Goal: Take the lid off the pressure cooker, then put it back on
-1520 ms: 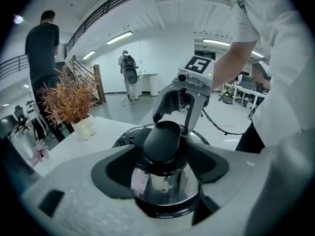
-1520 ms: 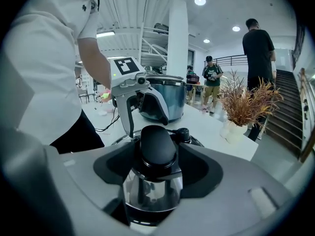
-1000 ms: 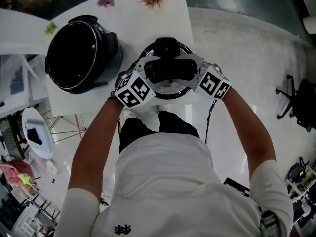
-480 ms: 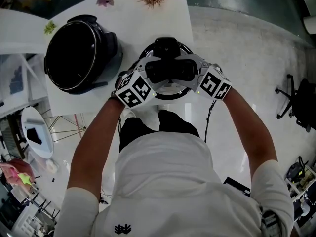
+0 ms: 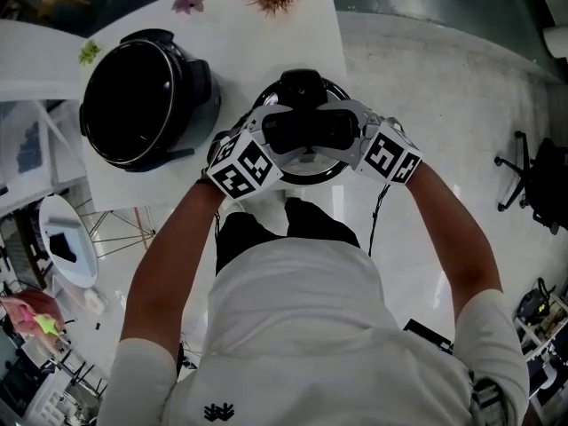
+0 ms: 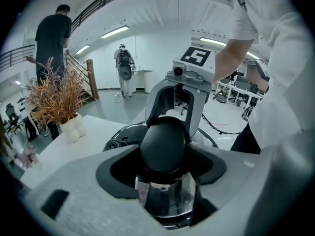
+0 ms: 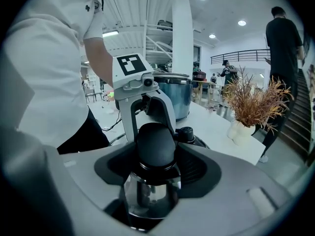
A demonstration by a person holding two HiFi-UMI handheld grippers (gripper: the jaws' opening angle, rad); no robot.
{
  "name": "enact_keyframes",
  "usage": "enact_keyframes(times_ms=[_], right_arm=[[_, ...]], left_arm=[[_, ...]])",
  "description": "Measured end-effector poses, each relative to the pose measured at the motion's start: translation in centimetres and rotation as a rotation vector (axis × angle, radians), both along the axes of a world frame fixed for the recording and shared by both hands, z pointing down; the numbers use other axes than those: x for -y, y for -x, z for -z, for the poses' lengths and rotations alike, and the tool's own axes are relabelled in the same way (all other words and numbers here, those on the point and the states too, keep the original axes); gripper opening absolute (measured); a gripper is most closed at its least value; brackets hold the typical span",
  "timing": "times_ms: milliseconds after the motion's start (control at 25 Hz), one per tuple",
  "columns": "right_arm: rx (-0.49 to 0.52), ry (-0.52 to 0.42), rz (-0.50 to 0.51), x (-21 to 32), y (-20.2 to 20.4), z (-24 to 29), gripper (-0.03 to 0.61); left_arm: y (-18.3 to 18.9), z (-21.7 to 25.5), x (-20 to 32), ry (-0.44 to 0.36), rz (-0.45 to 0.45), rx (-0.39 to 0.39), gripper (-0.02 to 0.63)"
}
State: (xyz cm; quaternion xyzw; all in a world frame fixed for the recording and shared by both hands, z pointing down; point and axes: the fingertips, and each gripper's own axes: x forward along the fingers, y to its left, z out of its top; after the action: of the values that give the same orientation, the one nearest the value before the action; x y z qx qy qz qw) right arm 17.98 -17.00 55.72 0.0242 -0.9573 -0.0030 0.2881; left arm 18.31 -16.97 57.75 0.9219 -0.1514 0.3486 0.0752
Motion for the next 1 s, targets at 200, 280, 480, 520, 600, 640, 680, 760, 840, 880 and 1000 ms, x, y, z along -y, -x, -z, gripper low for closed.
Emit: enact_keyframes(times_ms=[200, 280, 480, 520, 600, 640, 680, 760, 840, 880, 1000], right_arm=[[0.011, -0.012, -0.006, -0.4, -0.2, 1.6, 0.273], [0.025, -0.016, -0.009, -0.5, -0.2, 2.6, 0.272], [0.046, -0.012, -0.011, -1.1, -0.4, 5.0, 0.272], [0.051, -0.01, -0.011, -1.1, -0.4, 5.5, 0.272], [0.058, -0.01, -0.011, -1.1, -0.4, 6.5, 0.272], [0.063, -0.01, -0.011, -1.1, -0.4, 7.0, 0.272], [0.069, -0.01, -0.012, -1.2, -0.3, 7.6, 0.272], [0.081, -0.009, -0.011, -1.3, -0.3, 8.8, 0.272], [0.088, -0.008, -0.009, -1.4, -0.2, 10.0, 0.272], [0.091, -0.007, -0.006, -1.5, -0.1, 10.6, 0.272], [0.105, -0.005, 0.001, -1.5, 0.2, 12.5, 0.272]], left_arm=[[-0.2, 1.6, -0.4, -0.012, -0.008, -0.006, 0.288], [-0.2, 2.5, -0.5, -0.021, -0.01, -0.011, 0.288], [-0.5, 5.1, -1.0, -0.046, -0.018, -0.01, 0.288], [-0.5, 5.7, -0.9, -0.051, -0.019, -0.012, 0.288], [-0.4, 6.7, -0.9, -0.06, -0.019, -0.012, 0.288], [-0.4, 7.2, -0.9, -0.062, -0.019, -0.014, 0.288], [-0.4, 7.8, -1.0, -0.063, -0.018, -0.019, 0.288], [-0.3, 8.9, -1.2, -0.061, -0.015, -0.029, 0.288], [-0.2, 10.2, -1.3, -0.063, -0.013, -0.035, 0.288], [-0.2, 10.8, -1.3, -0.064, -0.012, -0.037, 0.288], [0.1, 12.7, -1.3, -0.068, -0.007, -0.043, 0.288]])
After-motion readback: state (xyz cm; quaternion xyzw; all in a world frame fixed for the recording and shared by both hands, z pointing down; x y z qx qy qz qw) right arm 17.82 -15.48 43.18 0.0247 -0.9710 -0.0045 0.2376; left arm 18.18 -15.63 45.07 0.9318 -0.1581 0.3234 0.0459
